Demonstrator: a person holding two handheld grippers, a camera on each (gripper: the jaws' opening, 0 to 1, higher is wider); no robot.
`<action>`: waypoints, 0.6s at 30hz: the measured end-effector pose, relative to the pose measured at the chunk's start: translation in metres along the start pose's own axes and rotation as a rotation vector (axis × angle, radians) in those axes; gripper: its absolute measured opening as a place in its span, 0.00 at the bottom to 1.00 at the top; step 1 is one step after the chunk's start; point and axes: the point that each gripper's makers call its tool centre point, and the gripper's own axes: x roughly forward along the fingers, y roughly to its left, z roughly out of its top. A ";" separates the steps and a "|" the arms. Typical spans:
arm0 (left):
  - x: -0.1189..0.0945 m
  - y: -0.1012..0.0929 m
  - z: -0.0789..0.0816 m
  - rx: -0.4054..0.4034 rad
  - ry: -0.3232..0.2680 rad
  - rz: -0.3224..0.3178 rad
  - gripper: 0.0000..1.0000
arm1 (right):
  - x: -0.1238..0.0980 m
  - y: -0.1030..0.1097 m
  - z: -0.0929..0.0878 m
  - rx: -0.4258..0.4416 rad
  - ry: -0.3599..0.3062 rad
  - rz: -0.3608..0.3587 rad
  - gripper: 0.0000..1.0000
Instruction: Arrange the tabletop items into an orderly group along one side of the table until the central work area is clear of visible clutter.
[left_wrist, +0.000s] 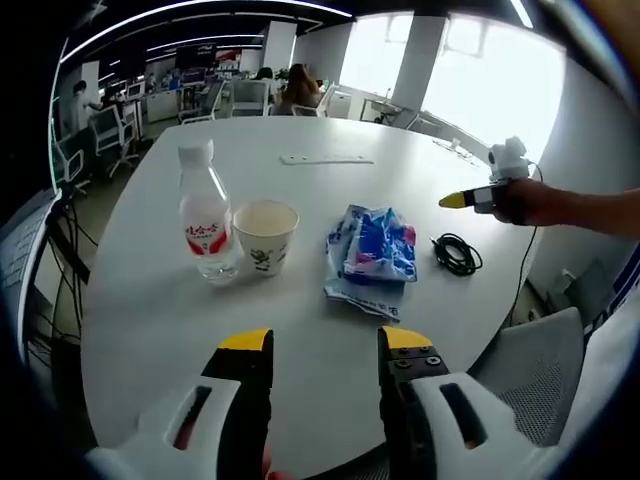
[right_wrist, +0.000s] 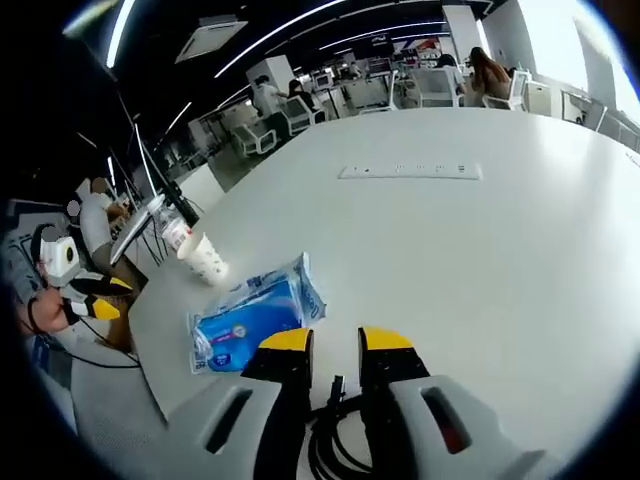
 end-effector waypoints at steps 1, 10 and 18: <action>0.000 -0.001 0.001 -0.002 -0.002 0.001 0.41 | 0.001 0.001 0.001 -0.004 0.002 0.003 0.16; 0.000 -0.003 0.001 -0.009 -0.006 0.010 0.41 | 0.008 0.007 0.008 -0.030 0.008 0.029 0.17; -0.002 -0.001 -0.002 -0.021 -0.004 0.026 0.41 | 0.023 0.010 0.007 -0.109 0.058 0.051 0.21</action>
